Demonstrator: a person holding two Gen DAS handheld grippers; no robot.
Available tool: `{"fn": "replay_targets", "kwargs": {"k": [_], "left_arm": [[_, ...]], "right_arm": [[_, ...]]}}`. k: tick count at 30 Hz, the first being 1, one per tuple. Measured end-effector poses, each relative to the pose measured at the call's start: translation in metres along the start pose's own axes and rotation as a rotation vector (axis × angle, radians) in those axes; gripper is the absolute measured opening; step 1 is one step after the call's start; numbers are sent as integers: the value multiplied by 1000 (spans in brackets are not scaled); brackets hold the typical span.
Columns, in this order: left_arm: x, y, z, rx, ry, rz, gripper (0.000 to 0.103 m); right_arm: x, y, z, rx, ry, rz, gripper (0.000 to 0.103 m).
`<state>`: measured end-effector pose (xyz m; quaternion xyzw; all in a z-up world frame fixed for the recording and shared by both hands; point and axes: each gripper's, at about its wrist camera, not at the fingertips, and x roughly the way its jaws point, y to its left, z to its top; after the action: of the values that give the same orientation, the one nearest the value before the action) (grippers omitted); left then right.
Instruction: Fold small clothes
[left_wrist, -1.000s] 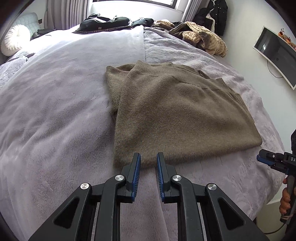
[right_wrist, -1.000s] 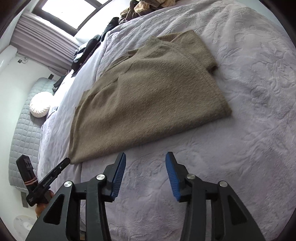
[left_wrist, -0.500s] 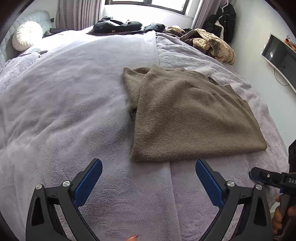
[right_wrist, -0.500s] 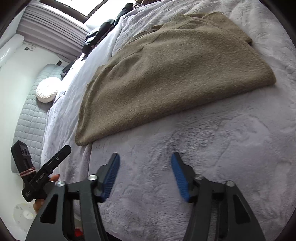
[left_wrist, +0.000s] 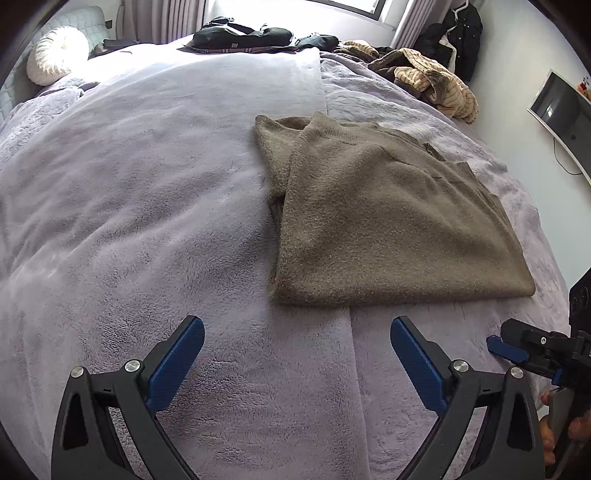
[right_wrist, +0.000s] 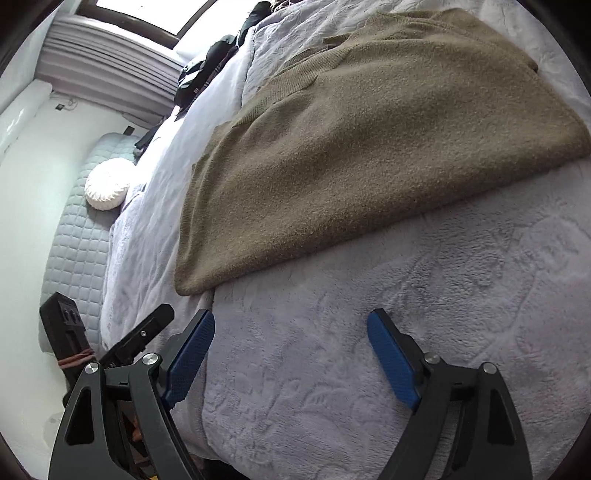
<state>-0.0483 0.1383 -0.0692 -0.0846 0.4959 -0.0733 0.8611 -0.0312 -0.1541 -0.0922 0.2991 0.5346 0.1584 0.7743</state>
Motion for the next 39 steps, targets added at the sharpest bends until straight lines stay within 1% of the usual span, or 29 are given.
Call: {"fn": "replay_targets", "kwargs": {"k": [7,12,17,20,25,32,33,34,35,36,37,39], "left_arm": [[3,6,0,-25,13,-7,101],[6,10,4,-44,22,-3,101],[7,15,6,-62,16,-19,101],[6,21,7,-84,1,-52,101],[9,30,13,-127,-3,-113,101],[23,37,28,-214,18,-256,101],[25,39,31,-229,20,-287,101],[28,41,35,-244,21,-320,101],[30,44,40,-263,23,-356,101],[33,46,44,-277,27,-386,101],[36,47,47,-286,32,-403,101],[44,47,57,-294,55,-456,101]], "right_arm": [[7,4,1,31,6,68,87],[23,14,6,49,36,143,87],[42,23,9,68,68,195,81],[54,27,11,82,76,207,76],[73,27,18,150,76,259,75],[97,27,34,237,32,330,75],[100,27,36,257,23,344,75],[102,27,38,273,17,352,67],[104,26,41,290,13,361,44],[105,26,43,299,13,371,29],[104,25,46,304,10,385,9],[97,30,54,274,-13,406,9]]}}
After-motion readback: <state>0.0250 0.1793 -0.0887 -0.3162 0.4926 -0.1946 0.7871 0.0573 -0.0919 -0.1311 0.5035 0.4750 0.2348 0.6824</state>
